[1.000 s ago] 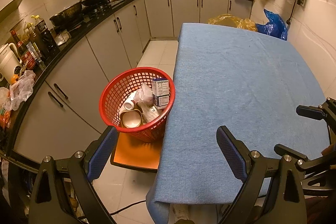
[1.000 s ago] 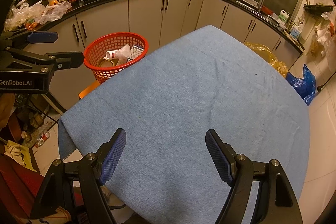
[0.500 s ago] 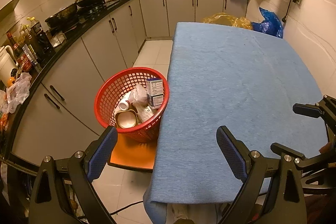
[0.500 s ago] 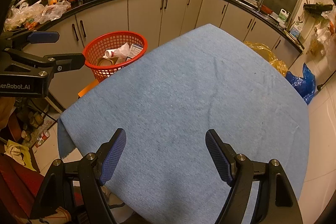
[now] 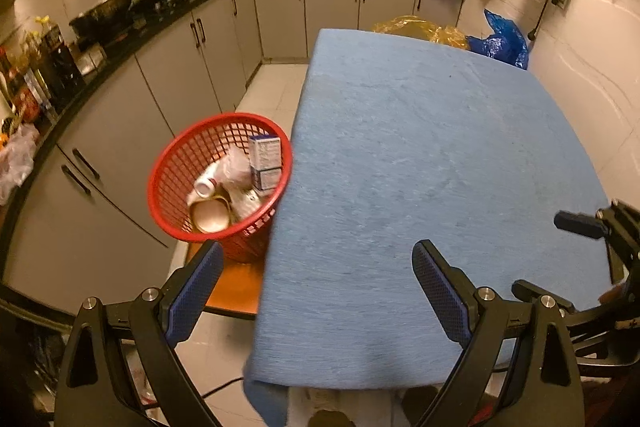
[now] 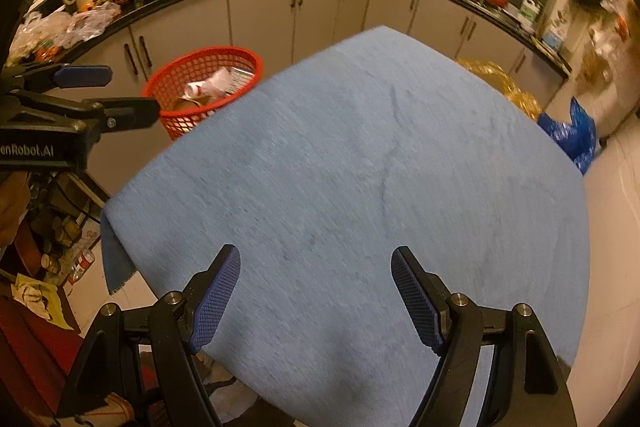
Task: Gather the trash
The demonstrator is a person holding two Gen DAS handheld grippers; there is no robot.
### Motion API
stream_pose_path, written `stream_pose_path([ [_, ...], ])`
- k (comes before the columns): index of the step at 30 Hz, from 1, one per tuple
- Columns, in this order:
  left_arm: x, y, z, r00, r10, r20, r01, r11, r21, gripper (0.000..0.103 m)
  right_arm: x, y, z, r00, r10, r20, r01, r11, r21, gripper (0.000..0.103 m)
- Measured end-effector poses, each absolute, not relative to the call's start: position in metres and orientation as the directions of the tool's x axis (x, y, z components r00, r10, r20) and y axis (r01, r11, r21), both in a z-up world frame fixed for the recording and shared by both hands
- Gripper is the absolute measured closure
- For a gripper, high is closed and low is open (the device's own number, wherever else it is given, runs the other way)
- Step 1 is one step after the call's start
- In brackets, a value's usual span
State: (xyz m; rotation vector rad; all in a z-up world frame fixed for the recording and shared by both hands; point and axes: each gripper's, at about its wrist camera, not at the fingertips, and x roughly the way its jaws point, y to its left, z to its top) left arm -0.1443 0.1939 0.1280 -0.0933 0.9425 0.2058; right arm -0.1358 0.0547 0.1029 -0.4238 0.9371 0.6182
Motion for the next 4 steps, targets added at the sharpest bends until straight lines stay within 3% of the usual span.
stream_pose_path([
  [4, -0.134, 0.176, 0.111, 0.552, 0.129, -0.824, -0.199, 0.980, 0.020, 0.009, -0.122, 0.018, 0.087, 0.439, 0.256, -0.861, -0.560, 0.827, -0.040, 0.021],
])
